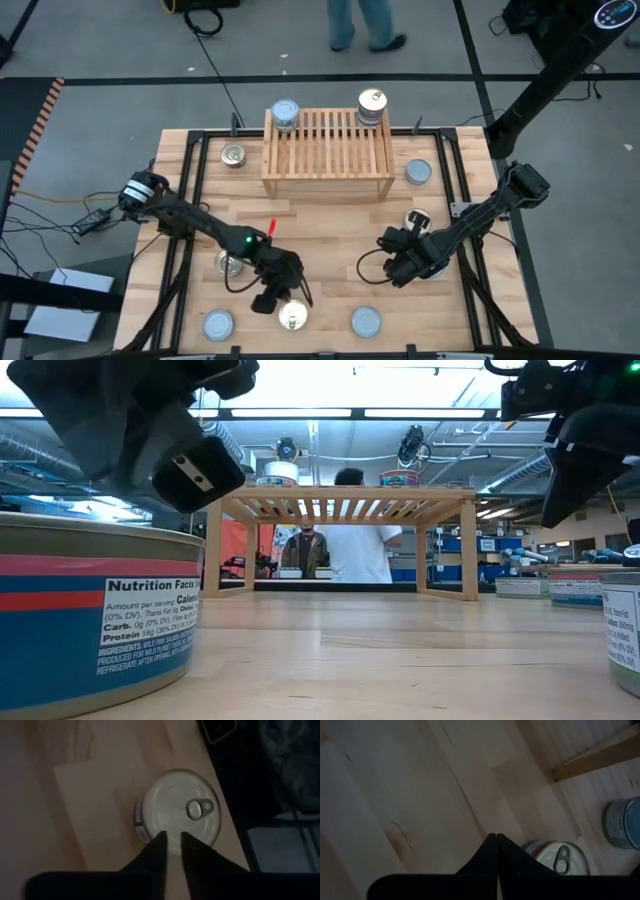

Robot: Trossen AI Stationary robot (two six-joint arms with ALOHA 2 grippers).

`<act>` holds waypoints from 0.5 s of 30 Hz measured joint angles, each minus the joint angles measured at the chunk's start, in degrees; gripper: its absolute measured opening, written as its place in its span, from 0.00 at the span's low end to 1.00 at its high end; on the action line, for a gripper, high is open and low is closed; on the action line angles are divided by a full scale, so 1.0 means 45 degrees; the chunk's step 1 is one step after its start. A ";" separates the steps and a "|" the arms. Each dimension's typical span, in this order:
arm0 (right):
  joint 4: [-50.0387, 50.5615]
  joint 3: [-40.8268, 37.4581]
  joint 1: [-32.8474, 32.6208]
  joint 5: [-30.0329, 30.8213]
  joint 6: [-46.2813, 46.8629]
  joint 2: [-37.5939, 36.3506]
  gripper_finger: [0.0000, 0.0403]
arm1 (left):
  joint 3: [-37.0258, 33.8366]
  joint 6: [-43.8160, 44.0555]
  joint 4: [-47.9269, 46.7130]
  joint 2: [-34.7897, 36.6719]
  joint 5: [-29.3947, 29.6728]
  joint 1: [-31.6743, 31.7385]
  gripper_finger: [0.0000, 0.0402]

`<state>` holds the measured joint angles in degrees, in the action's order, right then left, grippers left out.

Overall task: Stack canned seafood by type on shelf
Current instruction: Put the blue tuna can on the shelf

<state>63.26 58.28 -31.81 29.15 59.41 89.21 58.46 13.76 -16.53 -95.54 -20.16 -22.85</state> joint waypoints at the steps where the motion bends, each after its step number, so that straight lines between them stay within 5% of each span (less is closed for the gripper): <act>1: -0.0057 0.0000 -0.0001 0.0000 -0.0004 0.0000 0.02 | 0.0000 -0.0141 0.0072 -0.0007 0.0004 -0.0029 0.07; 15: -0.0434 0.0000 -0.0005 0.0107 -0.0144 -0.0005 0.02 | -0.0019 -0.0351 0.0647 -0.0177 0.0563 -0.0081 0.00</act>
<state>61.31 58.28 -31.83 29.63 58.76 89.19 58.37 12.19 -13.62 -96.33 -17.63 -23.21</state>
